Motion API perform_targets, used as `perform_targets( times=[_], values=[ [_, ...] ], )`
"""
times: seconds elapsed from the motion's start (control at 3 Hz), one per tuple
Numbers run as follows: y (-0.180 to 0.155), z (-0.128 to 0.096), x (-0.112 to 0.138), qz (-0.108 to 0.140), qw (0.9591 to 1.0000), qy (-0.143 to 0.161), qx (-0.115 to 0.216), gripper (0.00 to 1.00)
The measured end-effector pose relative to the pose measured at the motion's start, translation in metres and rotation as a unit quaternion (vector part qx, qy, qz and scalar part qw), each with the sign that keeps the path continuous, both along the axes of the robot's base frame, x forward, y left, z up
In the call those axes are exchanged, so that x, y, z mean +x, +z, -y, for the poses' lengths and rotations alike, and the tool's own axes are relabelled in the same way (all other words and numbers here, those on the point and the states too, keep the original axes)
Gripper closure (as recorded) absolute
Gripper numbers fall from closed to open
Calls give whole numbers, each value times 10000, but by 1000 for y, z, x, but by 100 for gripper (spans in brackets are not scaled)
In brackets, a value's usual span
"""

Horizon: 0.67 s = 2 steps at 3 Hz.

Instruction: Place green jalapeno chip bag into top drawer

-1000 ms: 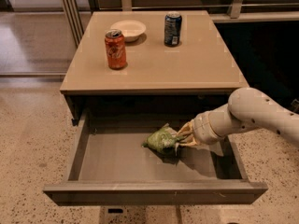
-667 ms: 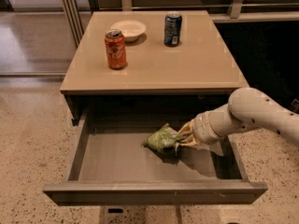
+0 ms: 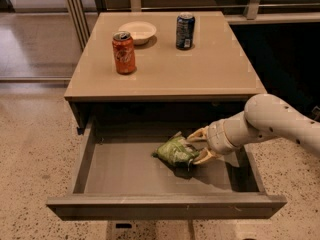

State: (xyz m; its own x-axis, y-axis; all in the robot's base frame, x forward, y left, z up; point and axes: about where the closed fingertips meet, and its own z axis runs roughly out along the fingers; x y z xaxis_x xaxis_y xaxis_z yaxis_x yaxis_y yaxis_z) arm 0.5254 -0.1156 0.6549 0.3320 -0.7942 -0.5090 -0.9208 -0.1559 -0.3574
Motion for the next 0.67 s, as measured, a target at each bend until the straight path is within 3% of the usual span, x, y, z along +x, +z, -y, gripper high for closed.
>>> perform_targets(
  times=[0.33,0.67],
  values=[
    [0,0,0,0,10000,0,0,0],
    [0,0,0,0,10000,1,0,0]
  ],
)
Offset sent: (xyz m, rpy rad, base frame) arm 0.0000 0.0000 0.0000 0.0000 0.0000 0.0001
